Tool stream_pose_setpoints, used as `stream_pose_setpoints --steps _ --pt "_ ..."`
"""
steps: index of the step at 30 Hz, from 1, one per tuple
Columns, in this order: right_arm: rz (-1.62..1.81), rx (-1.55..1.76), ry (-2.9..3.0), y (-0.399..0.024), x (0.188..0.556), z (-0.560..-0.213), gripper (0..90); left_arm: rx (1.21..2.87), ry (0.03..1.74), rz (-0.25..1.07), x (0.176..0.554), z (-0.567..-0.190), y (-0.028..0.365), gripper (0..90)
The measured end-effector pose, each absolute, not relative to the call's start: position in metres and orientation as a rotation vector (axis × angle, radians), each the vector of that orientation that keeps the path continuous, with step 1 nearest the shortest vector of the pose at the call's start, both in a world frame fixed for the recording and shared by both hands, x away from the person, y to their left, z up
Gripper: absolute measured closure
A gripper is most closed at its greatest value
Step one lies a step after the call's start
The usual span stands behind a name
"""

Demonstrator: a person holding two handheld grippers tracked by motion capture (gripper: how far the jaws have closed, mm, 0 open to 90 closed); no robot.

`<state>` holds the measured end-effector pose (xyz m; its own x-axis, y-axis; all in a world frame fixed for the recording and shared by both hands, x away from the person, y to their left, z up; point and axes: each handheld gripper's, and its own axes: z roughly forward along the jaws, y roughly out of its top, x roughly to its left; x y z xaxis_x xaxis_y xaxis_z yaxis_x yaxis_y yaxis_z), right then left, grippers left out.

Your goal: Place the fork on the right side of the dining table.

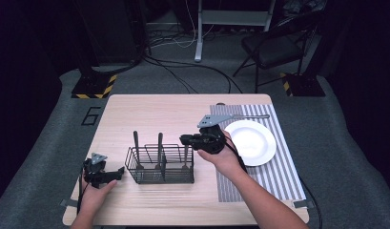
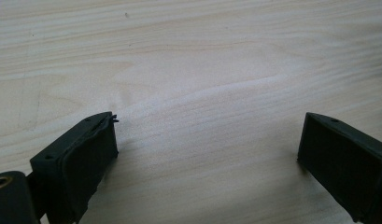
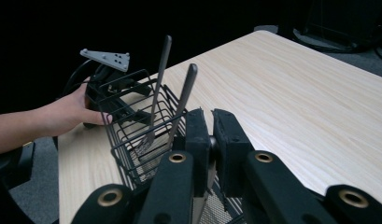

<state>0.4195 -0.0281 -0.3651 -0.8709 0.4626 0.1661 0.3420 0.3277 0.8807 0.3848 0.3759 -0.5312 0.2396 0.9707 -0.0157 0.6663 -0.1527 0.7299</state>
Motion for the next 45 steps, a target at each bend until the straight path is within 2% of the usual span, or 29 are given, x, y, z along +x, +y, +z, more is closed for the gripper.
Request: stream_pose_setpoints --steps 30,45 --pt "1.612 0.732 2.437 -0.023 0.420 -0.337 86.8 1.895 1.494 0.631 0.385 -0.531 0.376 4.6" --pt "1.626 0.726 2.402 -0.030 0.422 -0.307 86.8 1.896 1.494 0.630 0.385 -0.531 0.376 4.6"
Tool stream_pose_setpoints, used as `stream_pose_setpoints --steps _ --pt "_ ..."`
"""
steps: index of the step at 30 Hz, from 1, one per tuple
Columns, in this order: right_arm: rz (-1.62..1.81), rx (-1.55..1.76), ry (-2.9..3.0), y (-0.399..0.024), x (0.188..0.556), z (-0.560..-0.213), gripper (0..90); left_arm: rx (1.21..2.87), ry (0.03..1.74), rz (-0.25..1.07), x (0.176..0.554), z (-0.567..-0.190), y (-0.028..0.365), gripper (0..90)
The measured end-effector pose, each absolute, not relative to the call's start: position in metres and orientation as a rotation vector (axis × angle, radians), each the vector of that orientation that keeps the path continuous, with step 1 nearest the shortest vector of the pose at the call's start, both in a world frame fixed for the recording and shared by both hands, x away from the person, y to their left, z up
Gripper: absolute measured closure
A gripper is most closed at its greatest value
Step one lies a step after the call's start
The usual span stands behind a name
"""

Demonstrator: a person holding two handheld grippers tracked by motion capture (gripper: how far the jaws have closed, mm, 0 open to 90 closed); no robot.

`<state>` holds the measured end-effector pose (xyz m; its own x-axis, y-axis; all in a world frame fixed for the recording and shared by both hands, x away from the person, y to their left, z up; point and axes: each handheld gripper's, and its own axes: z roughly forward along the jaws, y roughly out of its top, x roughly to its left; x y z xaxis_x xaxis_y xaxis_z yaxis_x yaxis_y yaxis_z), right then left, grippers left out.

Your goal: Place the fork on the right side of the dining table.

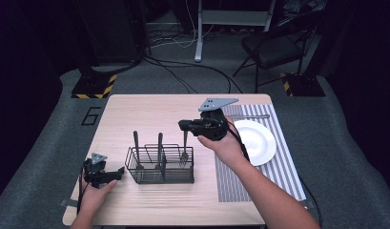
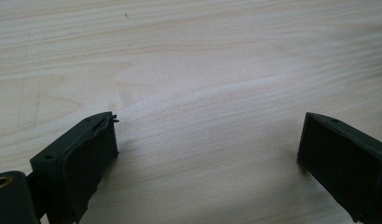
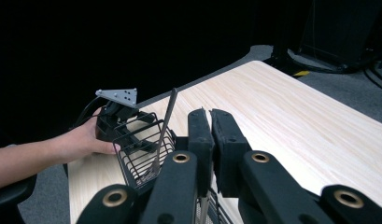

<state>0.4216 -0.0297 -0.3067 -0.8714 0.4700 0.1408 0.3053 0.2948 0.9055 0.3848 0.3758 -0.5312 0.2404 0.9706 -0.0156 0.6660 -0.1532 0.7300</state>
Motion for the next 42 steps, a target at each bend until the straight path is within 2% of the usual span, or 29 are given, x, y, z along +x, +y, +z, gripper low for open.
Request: stream_pose_setpoints --steps 27,42 --pt "1.628 0.682 2.322 -0.031 0.429 -0.252 86.8 1.896 1.494 0.630 0.385 -0.531 0.376 4.6" --pt "1.588 0.771 2.254 -0.049 0.448 -0.245 86.9 1.895 1.494 0.630 0.385 -0.531 0.376 4.6"
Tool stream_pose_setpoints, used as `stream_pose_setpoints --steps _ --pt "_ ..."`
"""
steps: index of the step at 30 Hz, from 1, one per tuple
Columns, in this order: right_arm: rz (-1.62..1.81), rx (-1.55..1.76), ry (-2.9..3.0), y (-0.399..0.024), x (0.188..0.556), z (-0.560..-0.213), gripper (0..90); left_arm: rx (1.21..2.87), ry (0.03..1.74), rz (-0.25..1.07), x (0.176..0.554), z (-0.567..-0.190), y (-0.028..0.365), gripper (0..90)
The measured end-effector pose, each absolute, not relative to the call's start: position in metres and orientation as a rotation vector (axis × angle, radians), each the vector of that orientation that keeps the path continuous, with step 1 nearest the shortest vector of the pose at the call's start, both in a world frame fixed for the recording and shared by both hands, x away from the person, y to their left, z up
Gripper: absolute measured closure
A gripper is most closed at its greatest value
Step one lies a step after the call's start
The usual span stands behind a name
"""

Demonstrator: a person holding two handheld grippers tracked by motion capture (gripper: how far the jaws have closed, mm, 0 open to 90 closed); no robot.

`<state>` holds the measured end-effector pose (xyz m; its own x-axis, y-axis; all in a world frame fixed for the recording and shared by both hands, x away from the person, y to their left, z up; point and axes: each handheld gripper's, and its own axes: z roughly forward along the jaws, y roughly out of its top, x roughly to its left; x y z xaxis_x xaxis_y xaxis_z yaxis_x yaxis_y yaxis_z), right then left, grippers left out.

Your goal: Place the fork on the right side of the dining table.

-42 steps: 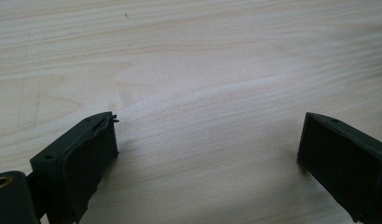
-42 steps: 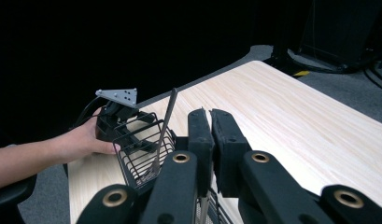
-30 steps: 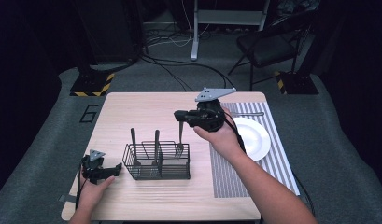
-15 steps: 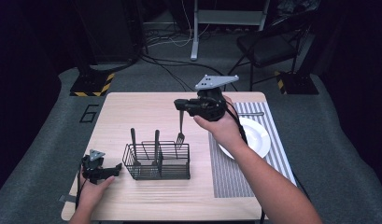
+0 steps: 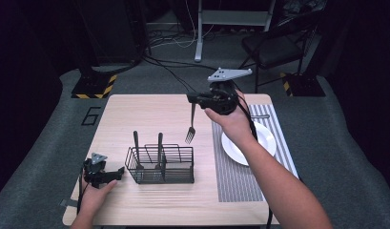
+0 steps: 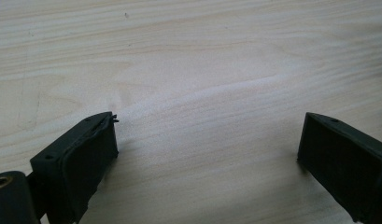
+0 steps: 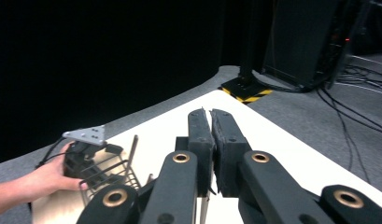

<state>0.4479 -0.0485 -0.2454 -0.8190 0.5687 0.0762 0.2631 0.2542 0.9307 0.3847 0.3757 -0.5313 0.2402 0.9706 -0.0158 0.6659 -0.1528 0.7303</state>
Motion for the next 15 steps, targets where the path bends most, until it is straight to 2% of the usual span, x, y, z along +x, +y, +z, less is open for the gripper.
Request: stream_pose_setpoints --steps 15 --pt "1.506 0.851 2.216 -0.081 0.452 -0.264 86.8 1.895 1.494 0.631 0.385 -0.531 0.376 4.6"
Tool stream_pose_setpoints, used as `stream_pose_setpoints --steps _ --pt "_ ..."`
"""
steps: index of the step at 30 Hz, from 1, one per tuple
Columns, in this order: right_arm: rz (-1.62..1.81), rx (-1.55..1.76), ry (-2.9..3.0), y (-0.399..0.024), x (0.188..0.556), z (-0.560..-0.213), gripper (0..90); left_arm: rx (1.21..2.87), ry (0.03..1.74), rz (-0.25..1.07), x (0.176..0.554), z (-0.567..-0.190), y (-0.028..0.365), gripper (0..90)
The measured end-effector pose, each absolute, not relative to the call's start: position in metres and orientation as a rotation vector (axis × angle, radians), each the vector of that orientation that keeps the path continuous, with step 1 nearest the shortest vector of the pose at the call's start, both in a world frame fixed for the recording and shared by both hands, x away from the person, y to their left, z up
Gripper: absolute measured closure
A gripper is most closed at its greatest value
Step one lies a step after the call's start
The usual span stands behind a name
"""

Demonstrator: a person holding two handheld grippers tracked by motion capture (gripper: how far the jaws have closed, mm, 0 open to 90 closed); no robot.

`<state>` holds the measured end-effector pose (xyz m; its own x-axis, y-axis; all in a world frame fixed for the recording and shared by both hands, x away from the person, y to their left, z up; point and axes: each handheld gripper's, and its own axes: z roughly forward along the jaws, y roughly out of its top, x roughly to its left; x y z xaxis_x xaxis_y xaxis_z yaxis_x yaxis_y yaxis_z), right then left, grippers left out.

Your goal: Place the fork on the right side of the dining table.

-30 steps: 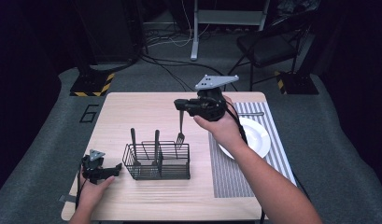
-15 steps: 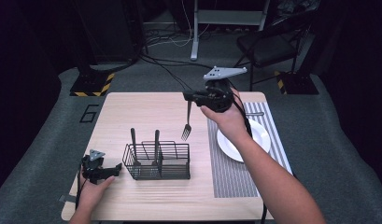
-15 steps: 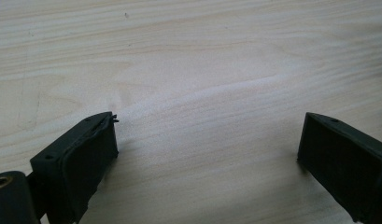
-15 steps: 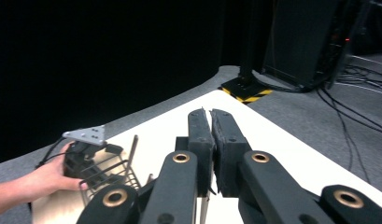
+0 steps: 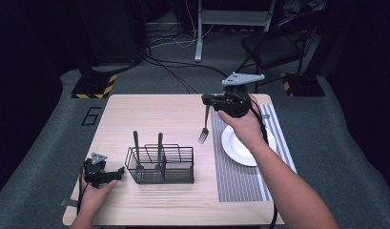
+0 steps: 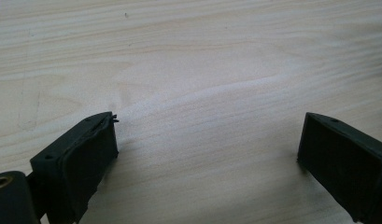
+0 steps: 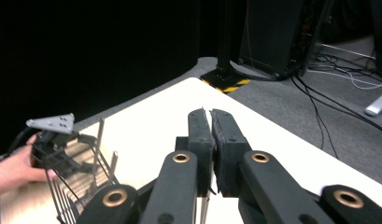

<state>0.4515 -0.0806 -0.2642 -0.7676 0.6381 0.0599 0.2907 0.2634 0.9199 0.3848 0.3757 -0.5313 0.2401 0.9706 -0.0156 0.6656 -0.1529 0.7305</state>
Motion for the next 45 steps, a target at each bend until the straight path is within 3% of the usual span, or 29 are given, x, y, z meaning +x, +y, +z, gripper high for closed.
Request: stream_pose_setpoints --steps 45 --pt "1.391 1.068 2.173 -0.141 0.410 -0.376 86.8 1.894 1.494 0.631 0.385 -0.531 0.376 4.6"
